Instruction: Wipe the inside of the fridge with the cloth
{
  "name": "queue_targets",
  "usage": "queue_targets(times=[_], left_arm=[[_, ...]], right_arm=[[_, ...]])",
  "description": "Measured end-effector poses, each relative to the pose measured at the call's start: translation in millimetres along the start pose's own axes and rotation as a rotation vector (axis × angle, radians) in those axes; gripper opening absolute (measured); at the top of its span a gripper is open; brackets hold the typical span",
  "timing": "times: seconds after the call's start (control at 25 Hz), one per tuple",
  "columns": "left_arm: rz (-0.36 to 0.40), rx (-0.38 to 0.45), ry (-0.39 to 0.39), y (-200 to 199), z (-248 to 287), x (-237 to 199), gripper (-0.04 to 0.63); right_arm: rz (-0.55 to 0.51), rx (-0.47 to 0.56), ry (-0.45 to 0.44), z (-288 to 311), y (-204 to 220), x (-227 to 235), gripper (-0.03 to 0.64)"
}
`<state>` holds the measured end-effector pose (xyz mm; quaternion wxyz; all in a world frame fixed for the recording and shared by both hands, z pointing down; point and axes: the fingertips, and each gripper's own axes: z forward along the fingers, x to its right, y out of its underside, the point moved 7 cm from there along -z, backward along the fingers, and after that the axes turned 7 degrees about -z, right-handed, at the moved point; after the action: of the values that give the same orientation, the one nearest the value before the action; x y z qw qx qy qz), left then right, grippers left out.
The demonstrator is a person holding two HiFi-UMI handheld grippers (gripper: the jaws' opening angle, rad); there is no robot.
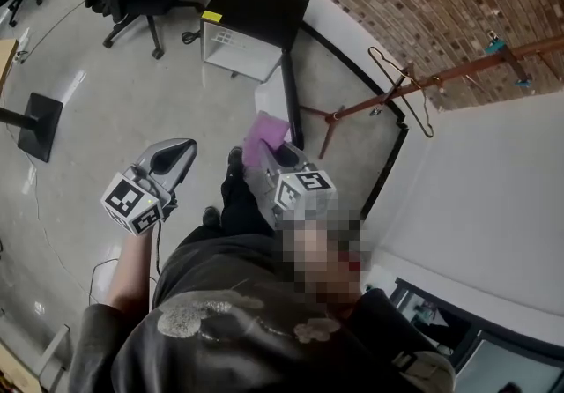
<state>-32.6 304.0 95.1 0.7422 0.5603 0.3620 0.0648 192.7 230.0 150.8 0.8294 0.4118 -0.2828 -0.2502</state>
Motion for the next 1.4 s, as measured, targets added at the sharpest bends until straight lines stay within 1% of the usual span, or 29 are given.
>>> queue_targets(times=[0.08, 0.28, 0.4, 0.6, 0.72, 0.84, 0.96, 1.08, 1.24, 1.4], left_arm=[[-0.003, 0.010, -0.010, -10, 16, -16, 0.017], [0.019, 0.027, -0.054, -25, 60, -65, 0.017], [0.005, 0.017, -0.085, -45, 89, -94, 0.017], [-0.020, -0.004, -0.101, -73, 143, -140, 0.017], [-0.039, -0.017, -0.105, -82, 174, -162, 0.017], [-0.047, -0.038, -0.122, -86, 201, -185, 0.017], [-0.054, -0.035, -0.139, -90, 220, -206, 0.017], [-0.066, -0.031, -0.152, -89, 234, -229, 0.017], [-0.087, -0.042, -0.164, -78, 247, -257, 0.017], [-0.084, -0.057, -0.141, -61, 257, -284, 0.017]], right_arm=[[0.000, -0.004, -0.013, 24, -9, 12, 0.074], [0.003, -0.009, -0.059, 91, -30, 49, 0.074], [-0.002, -0.025, -0.088, 128, -50, 69, 0.074], [0.023, -0.055, -0.105, 183, -85, 105, 0.074], [0.037, -0.084, -0.123, 211, -95, 126, 0.074], [0.026, -0.123, -0.145, 239, -98, 142, 0.074], [0.020, -0.153, -0.168, 263, -96, 153, 0.074], [0.027, -0.164, -0.168, 286, -95, 162, 0.074], [0.034, -0.163, -0.150, 312, -92, 174, 0.074], [0.025, -0.157, -0.140, 335, -81, 180, 0.074]])
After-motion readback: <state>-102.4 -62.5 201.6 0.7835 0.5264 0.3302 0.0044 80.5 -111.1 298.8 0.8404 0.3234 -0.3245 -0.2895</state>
